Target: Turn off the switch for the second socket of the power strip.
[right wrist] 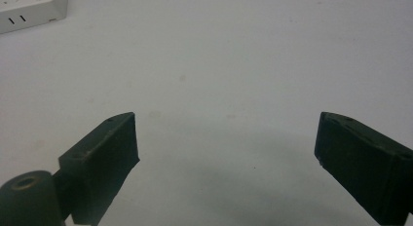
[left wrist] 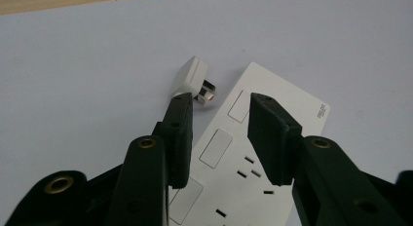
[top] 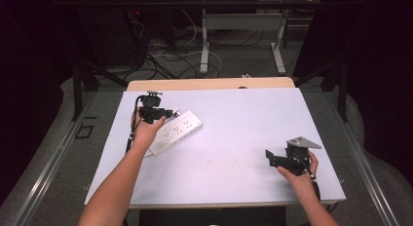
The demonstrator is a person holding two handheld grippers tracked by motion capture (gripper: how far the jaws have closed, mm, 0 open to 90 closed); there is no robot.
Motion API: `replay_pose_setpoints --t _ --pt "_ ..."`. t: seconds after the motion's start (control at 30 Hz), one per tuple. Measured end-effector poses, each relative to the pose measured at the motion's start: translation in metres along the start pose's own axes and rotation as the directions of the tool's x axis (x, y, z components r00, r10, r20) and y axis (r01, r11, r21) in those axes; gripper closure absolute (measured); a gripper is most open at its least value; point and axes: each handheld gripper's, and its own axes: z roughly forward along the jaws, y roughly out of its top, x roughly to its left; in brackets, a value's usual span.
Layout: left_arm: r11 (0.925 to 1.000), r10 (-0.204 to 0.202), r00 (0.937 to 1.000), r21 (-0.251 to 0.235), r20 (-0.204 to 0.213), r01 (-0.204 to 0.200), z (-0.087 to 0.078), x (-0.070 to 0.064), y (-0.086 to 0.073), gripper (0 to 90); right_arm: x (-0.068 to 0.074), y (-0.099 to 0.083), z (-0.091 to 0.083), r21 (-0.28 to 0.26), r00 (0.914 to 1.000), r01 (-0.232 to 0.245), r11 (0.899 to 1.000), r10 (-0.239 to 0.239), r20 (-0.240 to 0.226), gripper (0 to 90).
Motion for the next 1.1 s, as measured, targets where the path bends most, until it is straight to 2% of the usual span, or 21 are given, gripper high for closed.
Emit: replay_pose_setpoints --t 0.3,0.4,0.43,0.67,0.77,0.97,1.0,1.03,1.07,1.1 --pt "0.9994 0.001 1.0000 0.035 0.004 -0.001 0.014 -0.004 0.000 66.7 0.000 0.000 0.001 0.000 1.0000 -0.008 1.000 0.008 0.002 8.3" --pt "0.9983 -0.022 0.9997 0.053 0.009 0.022 0.020 -0.005 -0.001 68.2 -0.001 0.000 0.001 0.002 1.0000 -0.007 1.000 0.007 -0.003 8.6" --pt "0.9981 -0.013 0.9999 0.060 0.007 0.012 0.021 -0.004 -0.001 68.7 -0.001 0.000 0.001 0.003 1.0000 -0.006 1.000 0.006 -0.004 8.7" --pt "0.9969 -0.023 0.9997 0.075 -0.008 0.024 0.028 -0.007 -0.002 70.5 -0.001 0.000 0.001 0.002 1.0000 -0.010 1.000 0.010 -0.002 8.9" --pt "0.9962 -0.014 0.9999 0.085 -0.008 0.015 0.030 -0.007 -0.002 72.7 -0.001 0.000 0.002 0.005 0.9999 -0.012 1.000 0.012 -0.003 9.1" --pt "0.9944 -0.026 0.9995 0.102 -0.019 0.028 0.037 -0.008 -0.003 77.3 -0.002 0.000 0.002 0.007 1.0000 -0.006 1.000 0.006 -0.003 9.3" --pt "0.9940 -0.041 0.9990 0.101 -0.019 0.042 0.038 -0.009 -0.004 78.4 -0.002 0.000 0.002 0.006 1.0000 -0.005 1.000 0.005 -0.003 9.3" --pt "0.9939 -0.026 0.9994 0.107 -0.021 0.028 0.039 -0.008 -0.003 79.2 -0.002 -0.001 0.002 0.007 1.0000 -0.005 1.000 0.005 -0.004 9.4" --pt "0.9931 -0.034 0.9993 0.112 -0.014 0.035 0.040 -0.009 -0.003 80.0 -0.002 -0.001 0.002 0.008 1.0000 -0.005 1.000 0.005 -0.005 9.4" --pt "0.9934 -0.025 0.9996 0.112 -0.016 0.026 0.041 -0.009 -0.003 81.3 -0.002 -0.001 0.003 0.010 1.0000 -0.007 1.000 0.007 -0.006 9.6"
